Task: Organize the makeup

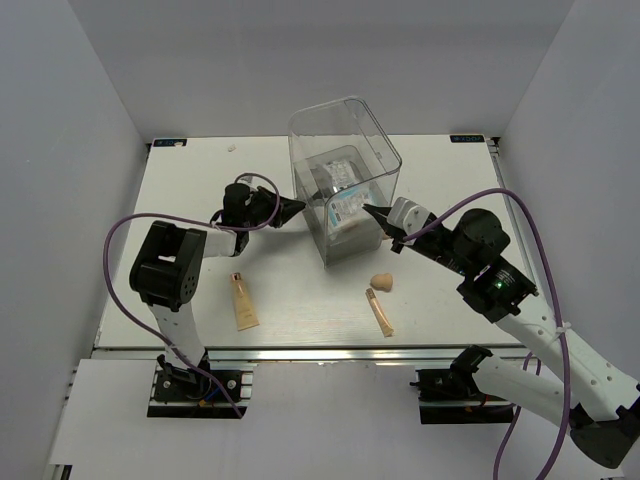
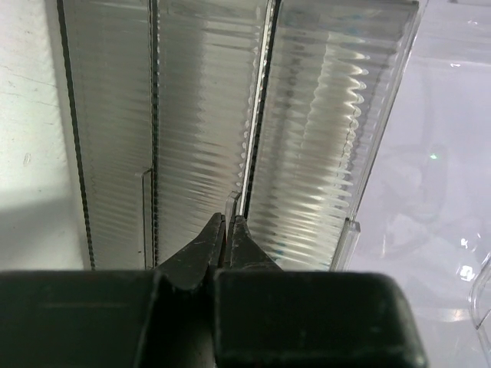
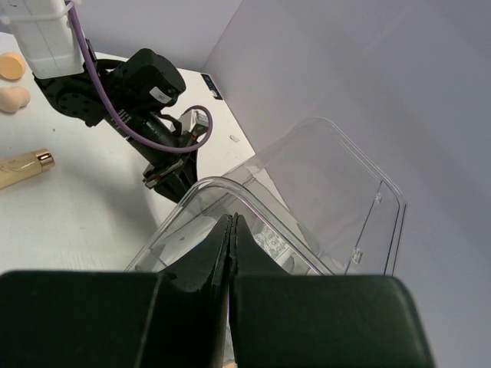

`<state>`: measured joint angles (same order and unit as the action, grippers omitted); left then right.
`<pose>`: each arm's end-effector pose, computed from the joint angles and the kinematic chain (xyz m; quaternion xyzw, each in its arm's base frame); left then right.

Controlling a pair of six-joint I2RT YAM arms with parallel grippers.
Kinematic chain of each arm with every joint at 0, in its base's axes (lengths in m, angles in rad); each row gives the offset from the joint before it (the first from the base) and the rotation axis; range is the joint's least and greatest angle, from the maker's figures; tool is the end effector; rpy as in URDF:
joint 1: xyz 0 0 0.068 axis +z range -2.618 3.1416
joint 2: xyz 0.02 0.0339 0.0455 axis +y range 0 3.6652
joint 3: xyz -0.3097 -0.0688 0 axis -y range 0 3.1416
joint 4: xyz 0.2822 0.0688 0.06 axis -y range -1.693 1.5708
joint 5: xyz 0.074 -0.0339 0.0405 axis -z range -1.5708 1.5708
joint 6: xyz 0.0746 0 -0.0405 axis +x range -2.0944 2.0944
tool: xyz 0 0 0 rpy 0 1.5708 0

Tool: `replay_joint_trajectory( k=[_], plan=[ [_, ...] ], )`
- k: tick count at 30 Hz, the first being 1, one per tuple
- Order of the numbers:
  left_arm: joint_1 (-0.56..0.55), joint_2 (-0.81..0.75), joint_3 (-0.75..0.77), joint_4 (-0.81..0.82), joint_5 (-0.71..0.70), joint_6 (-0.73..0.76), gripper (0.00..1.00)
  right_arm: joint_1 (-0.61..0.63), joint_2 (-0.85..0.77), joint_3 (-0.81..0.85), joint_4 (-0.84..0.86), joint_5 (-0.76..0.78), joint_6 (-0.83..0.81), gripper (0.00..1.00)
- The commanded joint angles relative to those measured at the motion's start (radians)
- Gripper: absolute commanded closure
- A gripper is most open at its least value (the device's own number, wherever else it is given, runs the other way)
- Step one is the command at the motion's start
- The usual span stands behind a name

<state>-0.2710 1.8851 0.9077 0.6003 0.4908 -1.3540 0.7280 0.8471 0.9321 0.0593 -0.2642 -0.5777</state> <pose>0.4273 -0.1552 0.1561 -0.2965 0.7579 -0.5340 0.2290 0.1628 0.1712 0.4503 -0.4731 0.4547 0.1422 0.7411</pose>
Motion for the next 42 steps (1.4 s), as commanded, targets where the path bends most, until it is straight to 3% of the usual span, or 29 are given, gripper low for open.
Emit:
replay_joint_trajectory(
  k=[1, 9, 17, 19, 20, 22, 23, 25, 27, 30, 34, 36, 40, 42],
  plan=[
    [-0.008, -0.04, -0.044, 0.007, -0.001, -0.007, 1.0, -0.004, -0.005, -0.01, 0.04, 0.006, 0.007, 1.0],
    [0.047, -0.116, -0.138, 0.013, -0.014, 0.003, 1.0, -0.007, -0.01, -0.024, 0.042, 0.008, 0.012, 1.0],
    [0.145, -0.26, -0.225, -0.146, -0.027, 0.098, 1.0, -0.007, -0.01, -0.026, -0.004, -0.064, 0.01, 1.0],
    [0.161, -0.287, -0.243, -0.172, -0.026, 0.122, 1.0, -0.007, 0.0, -0.009, -0.073, -0.116, 0.006, 0.93],
    [0.161, -0.291, -0.244, -0.184, -0.024, 0.128, 1.0, -0.009, 0.006, -0.003, -0.117, -0.182, -0.01, 0.83],
    [0.161, -0.296, -0.234, -0.206, -0.02, 0.145, 0.91, -0.007, 0.032, 0.026, -0.248, -0.255, -0.03, 0.72],
    [0.161, -0.299, -0.233, -0.214, -0.02, 0.144, 0.71, -0.007, 0.043, 0.034, -0.286, -0.273, -0.037, 0.67],
    [0.161, -0.334, -0.219, -0.276, -0.044, 0.163, 0.47, -0.007, 0.07, 0.042, -0.388, -0.286, -0.051, 0.62],
    [0.161, -0.363, -0.205, -0.321, -0.084, 0.199, 0.36, -0.007, 0.07, 0.022, -0.414, -0.29, -0.073, 0.59],
    [0.162, -0.421, -0.176, -0.402, -0.112, 0.252, 0.32, -0.007, 0.06, -0.021, -0.481, -0.276, -0.122, 0.58],
    [0.164, -0.518, -0.136, -0.575, -0.187, 0.328, 0.33, -0.013, 0.06, -0.094, -0.564, -0.213, -0.139, 0.58],
    [0.17, -0.584, -0.116, -0.644, -0.246, 0.367, 0.37, -0.022, 0.058, -0.146, -0.581, -0.201, -0.137, 0.5],
    [0.202, -0.704, -0.113, -0.795, -0.328, 0.392, 0.83, -0.035, 0.072, -0.226, -0.543, -0.101, -0.113, 0.44],
    [0.233, -0.763, -0.128, -0.832, -0.328, 0.421, 0.82, -0.044, 0.093, -0.278, -0.503, -0.063, -0.117, 0.44]
  ],
)
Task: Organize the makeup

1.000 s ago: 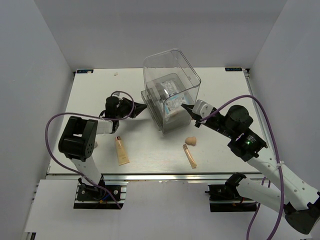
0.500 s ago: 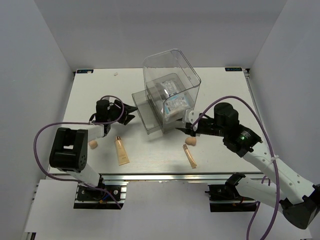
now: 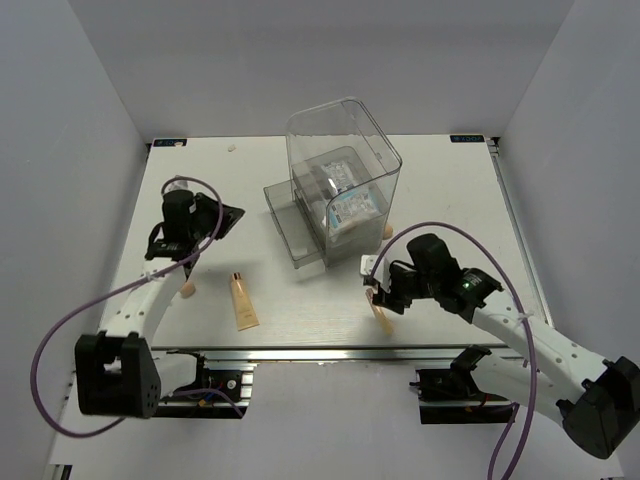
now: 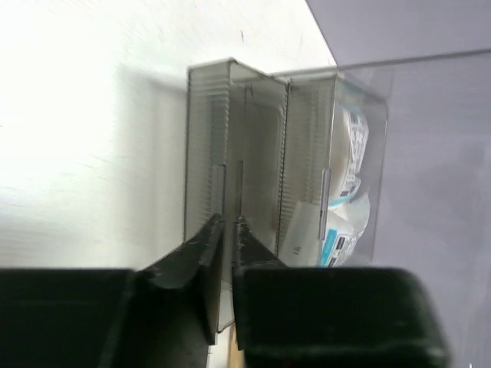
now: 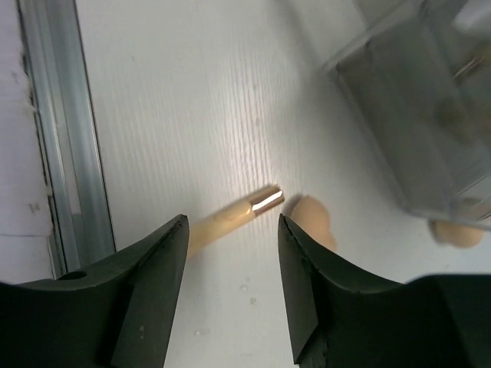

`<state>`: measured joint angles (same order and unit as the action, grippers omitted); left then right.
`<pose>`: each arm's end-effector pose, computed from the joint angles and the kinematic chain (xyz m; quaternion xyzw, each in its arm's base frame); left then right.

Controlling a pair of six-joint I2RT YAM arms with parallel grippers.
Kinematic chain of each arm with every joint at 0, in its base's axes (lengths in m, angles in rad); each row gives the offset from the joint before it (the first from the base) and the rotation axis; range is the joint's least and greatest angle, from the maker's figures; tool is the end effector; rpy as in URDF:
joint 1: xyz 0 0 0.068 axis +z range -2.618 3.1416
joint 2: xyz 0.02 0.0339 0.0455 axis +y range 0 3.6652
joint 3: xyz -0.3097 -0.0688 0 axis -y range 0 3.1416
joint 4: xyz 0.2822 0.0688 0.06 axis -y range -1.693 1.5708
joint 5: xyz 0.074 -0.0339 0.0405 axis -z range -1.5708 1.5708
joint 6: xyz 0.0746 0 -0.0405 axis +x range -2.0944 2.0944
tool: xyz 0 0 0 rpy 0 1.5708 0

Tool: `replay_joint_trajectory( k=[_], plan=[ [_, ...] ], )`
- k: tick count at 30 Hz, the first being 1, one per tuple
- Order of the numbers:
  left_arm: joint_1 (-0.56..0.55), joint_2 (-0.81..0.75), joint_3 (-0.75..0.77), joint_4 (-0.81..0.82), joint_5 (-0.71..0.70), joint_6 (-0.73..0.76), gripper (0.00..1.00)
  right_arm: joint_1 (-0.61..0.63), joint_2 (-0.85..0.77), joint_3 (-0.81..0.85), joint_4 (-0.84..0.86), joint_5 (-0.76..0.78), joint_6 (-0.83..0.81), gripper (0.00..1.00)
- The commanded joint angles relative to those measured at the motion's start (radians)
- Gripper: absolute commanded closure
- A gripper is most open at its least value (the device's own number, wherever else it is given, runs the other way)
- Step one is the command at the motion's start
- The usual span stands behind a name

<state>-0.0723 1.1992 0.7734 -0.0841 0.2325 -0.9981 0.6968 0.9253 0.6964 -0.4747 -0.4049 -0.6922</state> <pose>0.3152 -0.0401 0.2686 -0.3301 0.7928 -0.3423 0.3812 0.1582 0.1707 0.2631 -0.6338 0.6290 0.1834 0.4111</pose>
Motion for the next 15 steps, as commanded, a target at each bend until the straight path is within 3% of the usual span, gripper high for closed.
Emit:
replay_joint_trajectory(
  k=[1, 2, 5, 9, 15],
  plan=[
    [0.045, -0.095, 0.001, -0.16, -0.067, 0.075, 0.77, -0.034, 0.026, -0.055, 0.033, 0.092, -0.01, 0.44],
    [0.06, -0.108, 0.0, -0.178, -0.067, 0.087, 0.57, -0.051, 0.036, -0.064, 0.039, 0.094, -0.024, 0.44],
    [0.068, -0.125, 0.021, -0.296, -0.09, 0.156, 0.32, -0.115, 0.098, -0.074, 0.065, 0.093, -0.039, 0.44],
    [0.069, -0.127, 0.056, -0.439, -0.137, 0.243, 0.29, -0.151, 0.208, -0.072, 0.146, 0.12, -0.082, 0.44],
    [0.069, -0.151, 0.09, -0.506, -0.199, 0.292, 0.28, -0.155, 0.39, -0.032, 0.24, 0.106, -0.145, 0.44]
  ],
)
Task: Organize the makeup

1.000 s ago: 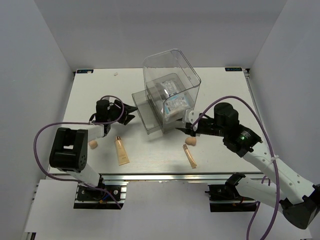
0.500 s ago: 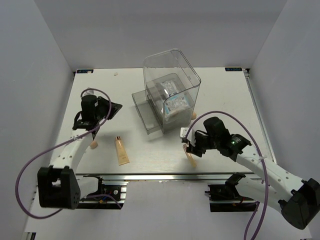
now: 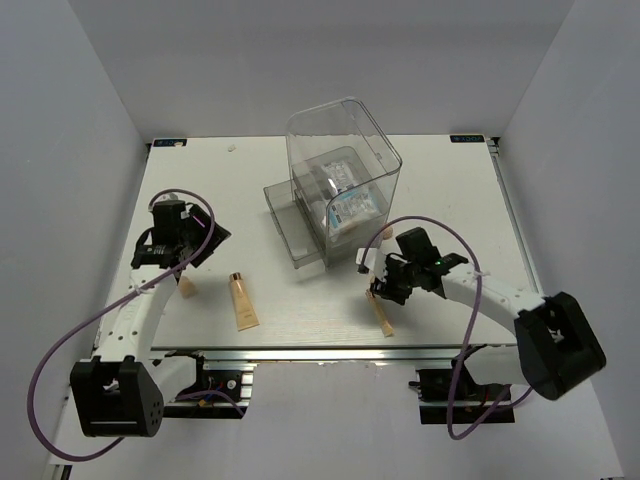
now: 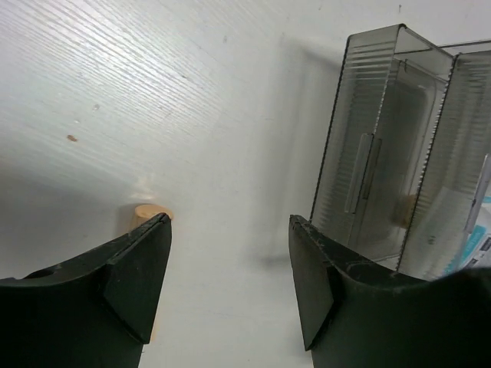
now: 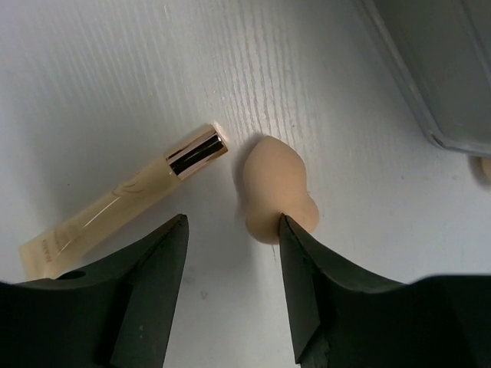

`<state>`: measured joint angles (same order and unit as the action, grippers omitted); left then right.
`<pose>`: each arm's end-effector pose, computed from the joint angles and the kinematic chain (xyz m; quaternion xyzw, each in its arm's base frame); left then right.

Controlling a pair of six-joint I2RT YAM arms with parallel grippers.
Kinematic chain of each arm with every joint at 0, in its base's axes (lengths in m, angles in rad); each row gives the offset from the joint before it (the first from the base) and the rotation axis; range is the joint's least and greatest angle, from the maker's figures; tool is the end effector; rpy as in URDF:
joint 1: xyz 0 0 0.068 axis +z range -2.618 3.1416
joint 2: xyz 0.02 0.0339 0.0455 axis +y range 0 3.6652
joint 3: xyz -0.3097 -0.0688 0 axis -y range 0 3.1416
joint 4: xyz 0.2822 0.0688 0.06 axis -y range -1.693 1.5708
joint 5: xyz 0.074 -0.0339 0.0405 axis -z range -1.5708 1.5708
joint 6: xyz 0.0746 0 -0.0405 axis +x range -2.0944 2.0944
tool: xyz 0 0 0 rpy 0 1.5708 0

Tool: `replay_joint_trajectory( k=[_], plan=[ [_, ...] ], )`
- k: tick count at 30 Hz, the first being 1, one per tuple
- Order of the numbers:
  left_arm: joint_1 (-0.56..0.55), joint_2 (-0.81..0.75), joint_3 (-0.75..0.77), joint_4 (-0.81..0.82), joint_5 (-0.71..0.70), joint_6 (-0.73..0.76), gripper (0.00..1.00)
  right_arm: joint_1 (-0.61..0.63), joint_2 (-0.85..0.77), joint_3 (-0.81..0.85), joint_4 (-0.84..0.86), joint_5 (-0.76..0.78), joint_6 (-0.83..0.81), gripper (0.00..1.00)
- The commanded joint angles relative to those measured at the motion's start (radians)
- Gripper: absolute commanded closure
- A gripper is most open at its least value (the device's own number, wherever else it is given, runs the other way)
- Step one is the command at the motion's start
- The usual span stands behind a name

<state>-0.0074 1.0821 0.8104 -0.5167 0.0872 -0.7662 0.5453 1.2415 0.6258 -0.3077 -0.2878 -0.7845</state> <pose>0.2671 -0.0085 0.2638 -0.3266 0.8641 -0.1810 0.3376 0.2221 0.1595 0.1765 -0.6148 0.7103 0.0974 0.3288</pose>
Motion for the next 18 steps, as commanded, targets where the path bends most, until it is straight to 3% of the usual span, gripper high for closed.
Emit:
replay_joint_trajectory(
  k=[1, 2, 6, 7, 10, 14, 18],
  plan=[
    [0.004, -0.033, 0.056, -0.083, -0.059, 0.065, 0.28, -0.004, 0.102, 0.049, 0.071, -0.026, -0.055, 0.42],
    [0.004, -0.034, 0.067, -0.092, -0.072, 0.068, 0.28, -0.004, 0.13, 0.072, 0.07, -0.031, -0.053, 0.43],
    [0.004, -0.048, 0.09, -0.149, -0.127, 0.096, 0.27, -0.008, 0.225, 0.109, 0.07, -0.017, -0.047, 0.66],
    [0.004, -0.051, 0.093, -0.158, -0.138, 0.099, 0.28, -0.011, 0.226, 0.107, 0.073, -0.013, -0.058, 0.81],
    [0.004, -0.063, 0.088, -0.187, -0.167, 0.099, 0.28, -0.031, 0.194, 0.069, 0.087, -0.008, -0.102, 0.99],
    [0.004, -0.079, 0.055, -0.215, -0.181, 0.058, 0.34, -0.064, 0.06, 0.023, 0.059, -0.056, -0.176, 1.0],
    [0.004, -0.108, 0.027, -0.252, -0.243, -0.004, 0.36, -0.085, -0.135, 0.038, -0.057, -0.262, -0.249, 1.0]
  ],
)
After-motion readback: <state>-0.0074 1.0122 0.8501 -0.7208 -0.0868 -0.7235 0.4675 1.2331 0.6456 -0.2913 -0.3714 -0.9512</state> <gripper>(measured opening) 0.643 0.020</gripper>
